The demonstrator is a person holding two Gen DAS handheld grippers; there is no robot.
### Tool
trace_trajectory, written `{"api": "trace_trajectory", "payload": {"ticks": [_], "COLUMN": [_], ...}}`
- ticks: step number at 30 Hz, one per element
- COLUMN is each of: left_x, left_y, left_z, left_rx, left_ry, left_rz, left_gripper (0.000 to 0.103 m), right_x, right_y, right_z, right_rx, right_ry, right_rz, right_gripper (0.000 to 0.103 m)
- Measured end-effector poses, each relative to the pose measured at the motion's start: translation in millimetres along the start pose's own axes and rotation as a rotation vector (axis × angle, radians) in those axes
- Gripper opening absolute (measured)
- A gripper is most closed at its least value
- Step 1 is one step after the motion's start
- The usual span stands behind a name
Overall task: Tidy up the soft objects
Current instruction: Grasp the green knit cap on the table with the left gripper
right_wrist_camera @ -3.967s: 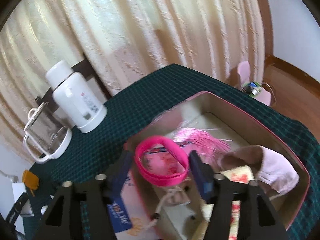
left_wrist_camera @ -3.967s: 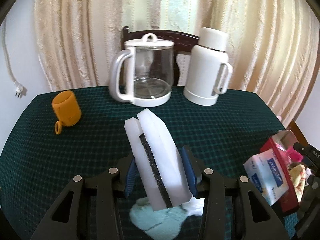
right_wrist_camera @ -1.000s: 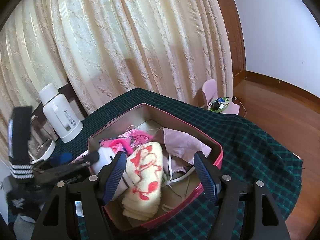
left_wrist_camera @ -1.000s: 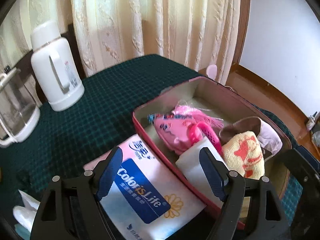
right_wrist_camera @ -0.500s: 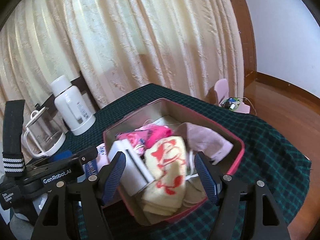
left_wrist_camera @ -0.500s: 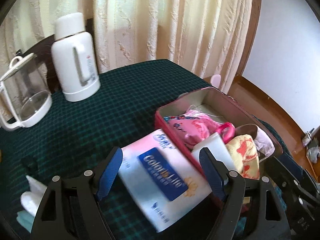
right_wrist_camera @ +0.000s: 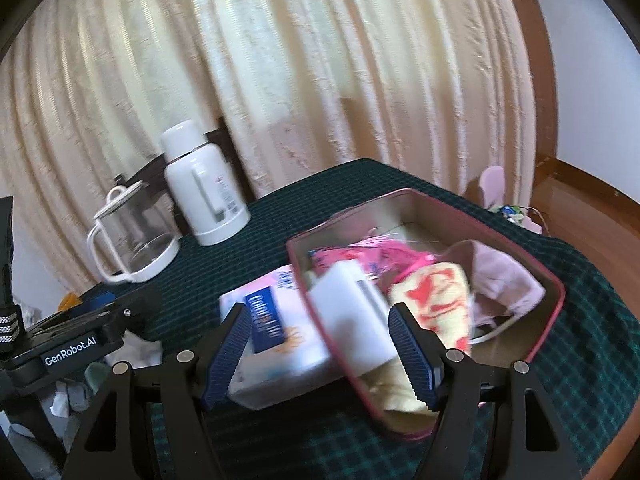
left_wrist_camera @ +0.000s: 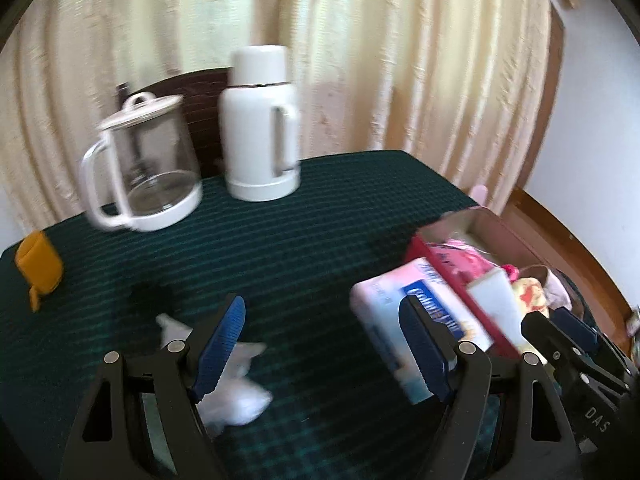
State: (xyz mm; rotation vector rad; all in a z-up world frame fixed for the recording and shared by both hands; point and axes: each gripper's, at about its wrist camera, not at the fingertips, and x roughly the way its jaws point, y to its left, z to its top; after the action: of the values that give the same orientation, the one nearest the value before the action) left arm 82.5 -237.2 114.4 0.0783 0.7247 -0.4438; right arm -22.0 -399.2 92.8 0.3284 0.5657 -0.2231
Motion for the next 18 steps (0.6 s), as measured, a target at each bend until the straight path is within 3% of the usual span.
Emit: {"api": "trace_trajectory", "payload": {"ticks": [9,18], "left_x": [-33,-27], "left_y": [75,126], "left_z": [-28,-55], "left_rx": [-0.161,-0.267], "left_ry": [-0.070,-0.012], "left_rz": [0.143,0.197], "left_gripper": [0.086,0.086], "right_x": [6,18], "right_y": [42,76], "right_z": [-11,-24], "right_rx": [-0.074,-0.114], "right_ry": [0.049,0.114], "right_rz": [0.099,0.148], "right_gripper": [0.074,0.074]}}
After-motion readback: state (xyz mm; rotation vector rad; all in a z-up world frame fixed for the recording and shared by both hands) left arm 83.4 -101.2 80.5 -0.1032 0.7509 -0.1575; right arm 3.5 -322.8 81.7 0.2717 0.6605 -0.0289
